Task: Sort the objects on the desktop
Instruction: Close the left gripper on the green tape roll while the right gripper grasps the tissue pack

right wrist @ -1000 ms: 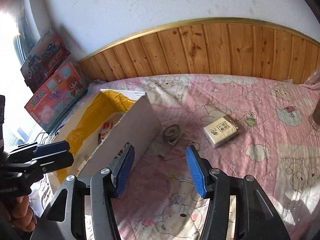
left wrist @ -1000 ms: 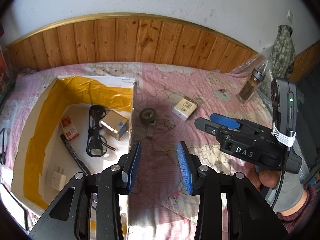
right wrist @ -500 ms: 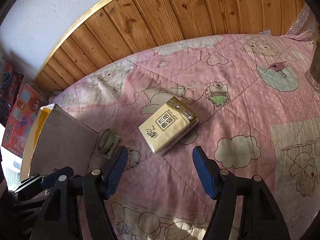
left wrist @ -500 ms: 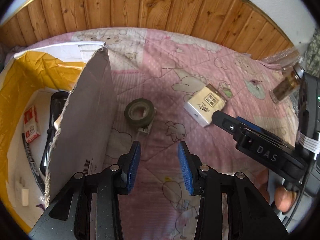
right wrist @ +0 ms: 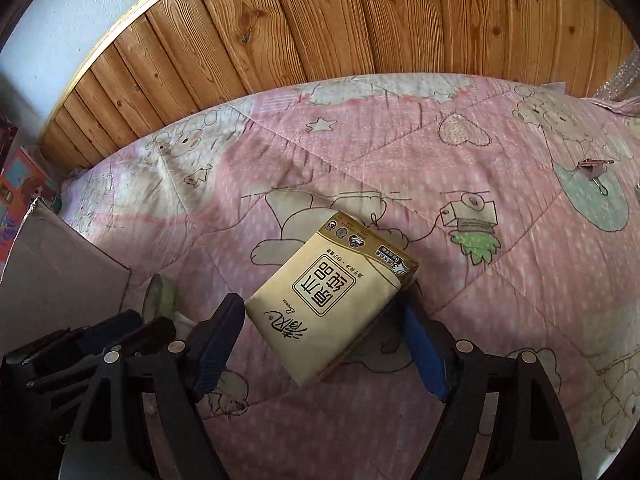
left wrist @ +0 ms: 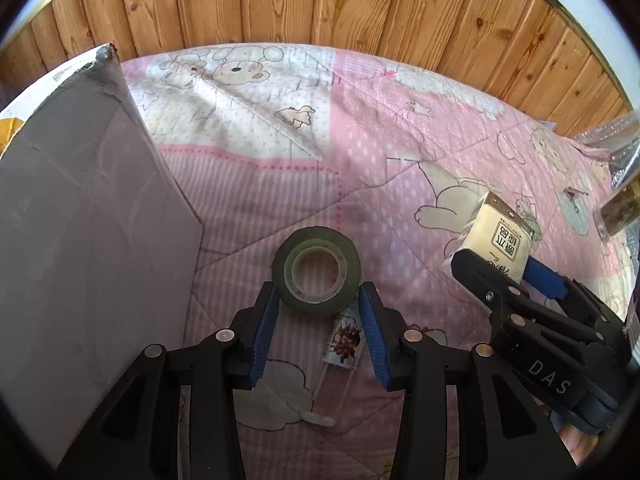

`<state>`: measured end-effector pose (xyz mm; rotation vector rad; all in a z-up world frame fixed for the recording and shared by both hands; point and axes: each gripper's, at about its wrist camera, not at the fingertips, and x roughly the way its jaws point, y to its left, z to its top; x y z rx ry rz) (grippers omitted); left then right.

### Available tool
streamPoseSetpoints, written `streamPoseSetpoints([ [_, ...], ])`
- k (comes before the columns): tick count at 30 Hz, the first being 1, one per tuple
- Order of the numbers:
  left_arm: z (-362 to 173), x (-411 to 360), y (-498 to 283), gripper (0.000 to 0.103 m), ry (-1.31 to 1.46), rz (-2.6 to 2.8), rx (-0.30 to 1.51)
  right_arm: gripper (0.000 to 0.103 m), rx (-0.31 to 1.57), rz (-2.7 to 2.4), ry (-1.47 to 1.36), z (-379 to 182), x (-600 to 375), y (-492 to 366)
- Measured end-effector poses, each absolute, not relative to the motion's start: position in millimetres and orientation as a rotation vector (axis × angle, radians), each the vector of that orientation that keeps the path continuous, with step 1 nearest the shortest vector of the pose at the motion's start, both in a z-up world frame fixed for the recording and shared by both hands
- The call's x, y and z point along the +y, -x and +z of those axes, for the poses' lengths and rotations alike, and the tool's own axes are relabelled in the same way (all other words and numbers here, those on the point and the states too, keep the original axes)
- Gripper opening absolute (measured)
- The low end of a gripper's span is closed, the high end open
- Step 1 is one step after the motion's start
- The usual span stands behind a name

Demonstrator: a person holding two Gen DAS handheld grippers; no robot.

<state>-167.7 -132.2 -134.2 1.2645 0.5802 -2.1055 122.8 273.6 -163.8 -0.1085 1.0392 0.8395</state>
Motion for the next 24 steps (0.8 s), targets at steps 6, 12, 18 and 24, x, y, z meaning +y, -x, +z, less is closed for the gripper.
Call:
streamPoseSetpoints([
  [6,-134,-141,170,0.047,-1.224,-2.084,0.663,0.053,1.006,0.893,0.204,-160,281,-121],
  [12,-132,-140,176,0.045,-1.223,-2.054,0.627,0.046,1.012,0.915,0.193,-159,279,-123],
  [18,-142,-157,181,0.044,-1.207,-2.038,0.703,0.044,1.018,0.936,0.187,-160,279,-125],
  [24,-138,-148,179,0.015,-1.239,-2.064,0.672,0.036,1.011,0.954,0.191,-154,278,-121],
])
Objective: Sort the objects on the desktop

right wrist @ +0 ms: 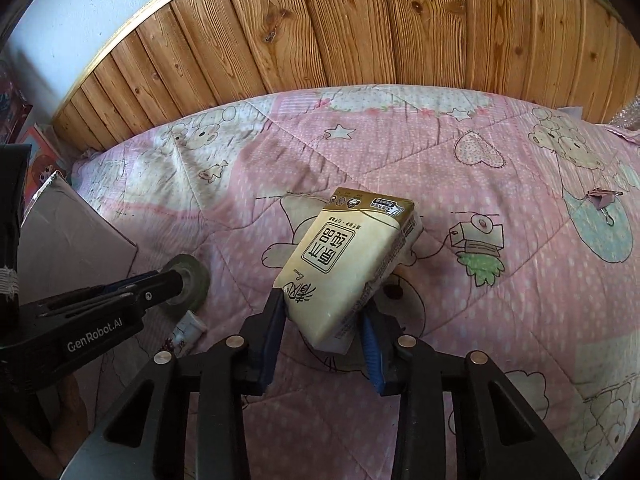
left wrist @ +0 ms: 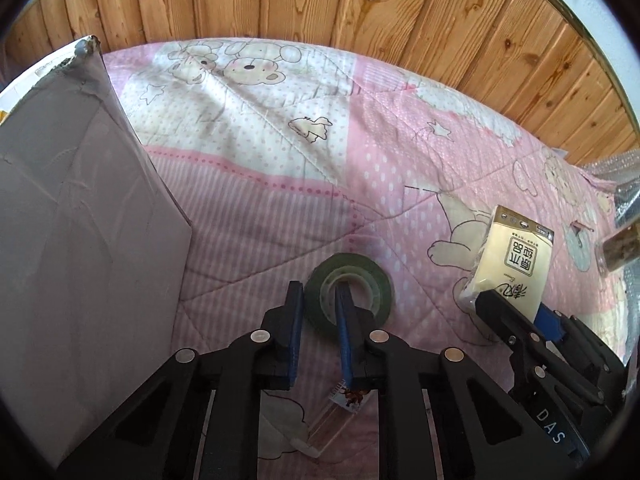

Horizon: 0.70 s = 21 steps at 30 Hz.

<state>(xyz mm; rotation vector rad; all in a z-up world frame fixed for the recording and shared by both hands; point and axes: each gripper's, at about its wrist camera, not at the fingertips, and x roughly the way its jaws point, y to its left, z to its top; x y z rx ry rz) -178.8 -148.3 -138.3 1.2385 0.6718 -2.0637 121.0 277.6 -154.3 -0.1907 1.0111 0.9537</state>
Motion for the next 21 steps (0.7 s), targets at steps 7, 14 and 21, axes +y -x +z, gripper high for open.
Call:
streamPoseSetpoints([
  [7,-125,-142,177,0.013,-1.201,-2.106,0.698,0.034,1.008,0.978,0.175,-142,274,-117],
  [14,-104,-133,166,0.013,-1.16,-2.132,0.72,0.034,1.04,0.969,0.118,-139,262,-126],
  [21,-81,-110,136,0.013,-1.146,-2.153,0.707,0.034,1.048,0.985,0.103,-122,246,-108],
])
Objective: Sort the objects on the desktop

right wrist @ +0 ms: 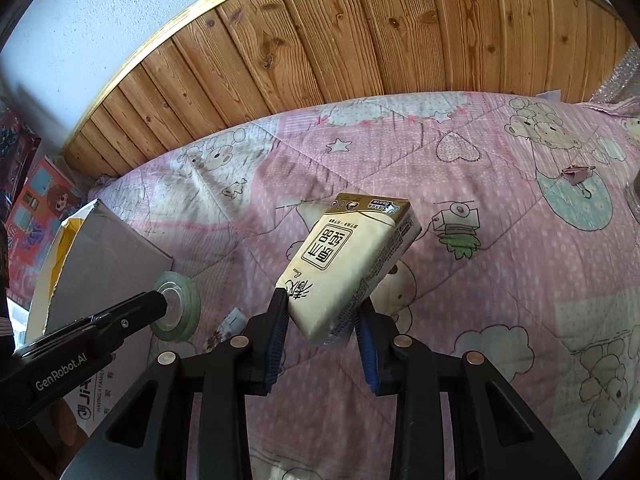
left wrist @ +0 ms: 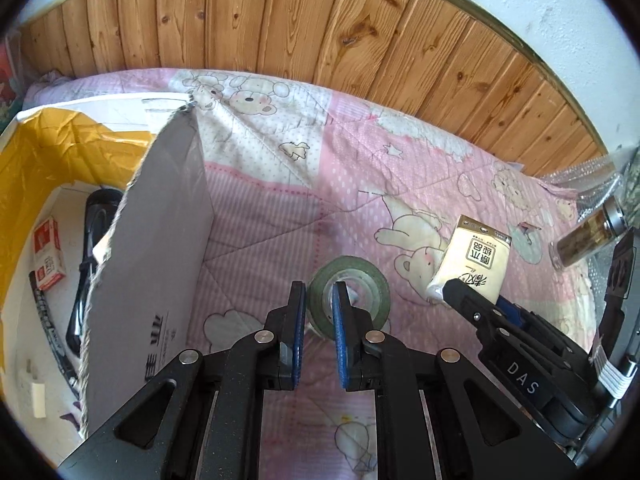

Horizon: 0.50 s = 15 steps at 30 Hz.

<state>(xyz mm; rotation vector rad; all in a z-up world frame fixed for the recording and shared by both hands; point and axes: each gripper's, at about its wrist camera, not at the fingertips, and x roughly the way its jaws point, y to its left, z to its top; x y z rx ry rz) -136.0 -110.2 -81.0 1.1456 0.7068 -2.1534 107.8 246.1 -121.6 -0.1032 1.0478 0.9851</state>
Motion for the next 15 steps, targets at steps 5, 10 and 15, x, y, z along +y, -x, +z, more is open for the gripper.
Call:
streamPoseSetpoints([
  [5,-62,-92,104,0.013,-1.131,-2.168,0.683,0.034,1.033,1.006,0.147,-110,231,-82],
  [10,-47,-79,73,0.013,-1.118,-2.177,0.656,0.034,1.027,1.03,0.153,-100,213,-60],
  [15,-37,-70,44,0.013,-1.102,-2.174,0.656,0.034,1.021,1.063,0.126,-88,197,-33],
])
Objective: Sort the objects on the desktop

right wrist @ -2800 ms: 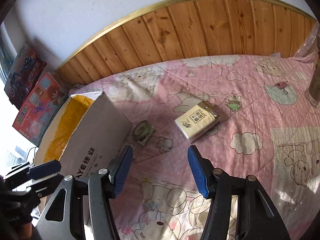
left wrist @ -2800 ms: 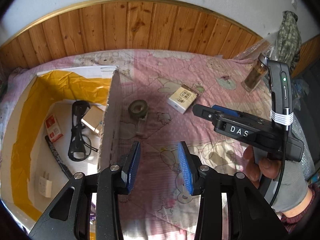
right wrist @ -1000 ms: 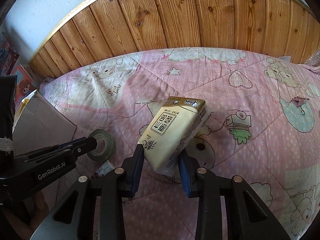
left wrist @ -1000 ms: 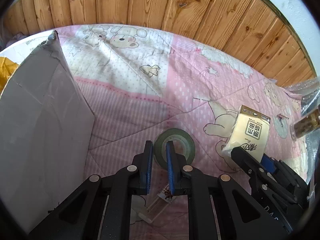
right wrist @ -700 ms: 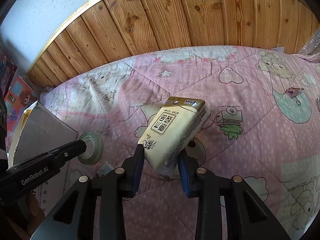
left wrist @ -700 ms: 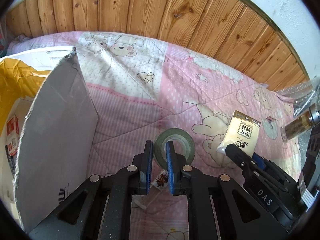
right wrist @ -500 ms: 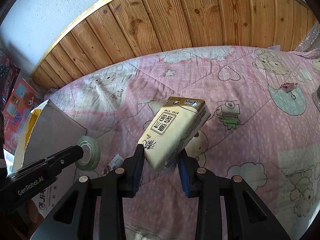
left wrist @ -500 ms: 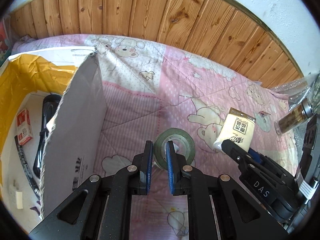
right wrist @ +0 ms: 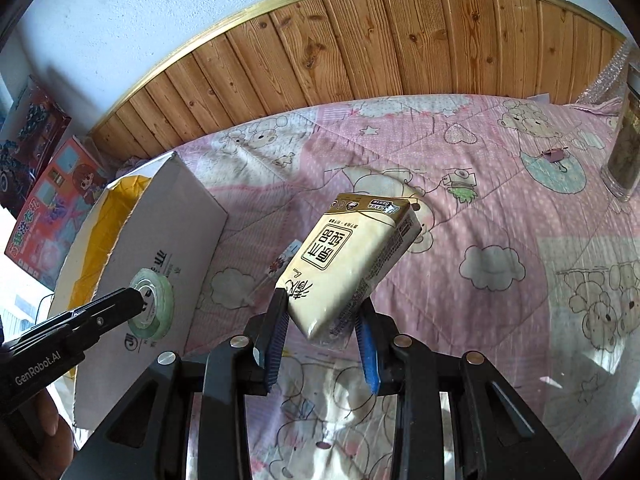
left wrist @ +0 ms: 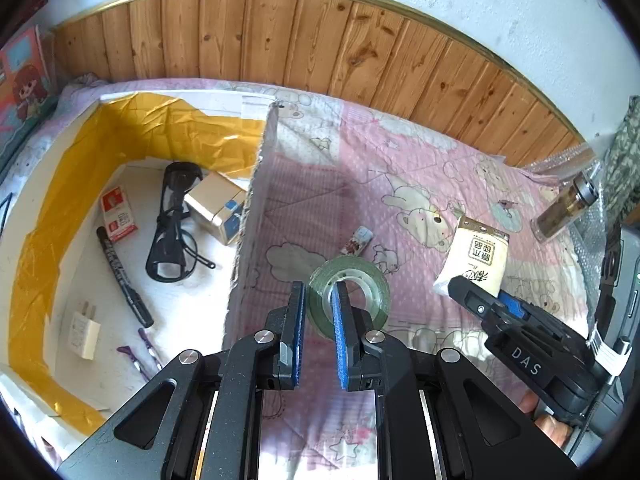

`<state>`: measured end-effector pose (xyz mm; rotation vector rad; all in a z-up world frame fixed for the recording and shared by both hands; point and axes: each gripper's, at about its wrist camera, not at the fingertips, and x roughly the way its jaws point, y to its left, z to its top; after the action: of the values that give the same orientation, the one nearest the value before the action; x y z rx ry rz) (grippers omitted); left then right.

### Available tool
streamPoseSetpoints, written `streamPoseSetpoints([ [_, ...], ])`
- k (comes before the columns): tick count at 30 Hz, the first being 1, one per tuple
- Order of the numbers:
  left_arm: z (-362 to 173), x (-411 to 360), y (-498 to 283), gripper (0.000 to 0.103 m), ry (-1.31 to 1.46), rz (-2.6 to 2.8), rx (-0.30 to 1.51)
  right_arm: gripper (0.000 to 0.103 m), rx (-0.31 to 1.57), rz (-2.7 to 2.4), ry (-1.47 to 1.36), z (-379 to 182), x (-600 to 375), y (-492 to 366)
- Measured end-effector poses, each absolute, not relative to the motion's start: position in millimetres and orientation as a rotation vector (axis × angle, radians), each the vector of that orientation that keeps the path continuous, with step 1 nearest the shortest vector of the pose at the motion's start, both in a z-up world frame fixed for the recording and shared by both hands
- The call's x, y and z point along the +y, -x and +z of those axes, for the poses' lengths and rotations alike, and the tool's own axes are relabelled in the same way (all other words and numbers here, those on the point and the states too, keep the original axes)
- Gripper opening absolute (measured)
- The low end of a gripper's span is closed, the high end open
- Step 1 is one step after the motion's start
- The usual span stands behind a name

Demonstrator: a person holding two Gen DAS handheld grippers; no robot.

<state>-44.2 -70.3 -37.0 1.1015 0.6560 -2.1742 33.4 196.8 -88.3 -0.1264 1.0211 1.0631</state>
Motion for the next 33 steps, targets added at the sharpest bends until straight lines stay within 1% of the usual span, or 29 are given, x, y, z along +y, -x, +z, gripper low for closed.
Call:
streamPoseSetpoints([
  [10,-17,-56,4,0.013,-1.07,-2.187,0.641,0.034,0.995,1.135,0.122,-71,170,17],
  [22,-5,-45,-36,0.013,-1.049,-2.195,0.646,0.034,0.999,1.185,0.139,-71,147,53],
  [33,4,-55,-78,0.013,-1.007,-2.174,0.679,0.034,0.996,1.25,0.162,-64,132,86],
])
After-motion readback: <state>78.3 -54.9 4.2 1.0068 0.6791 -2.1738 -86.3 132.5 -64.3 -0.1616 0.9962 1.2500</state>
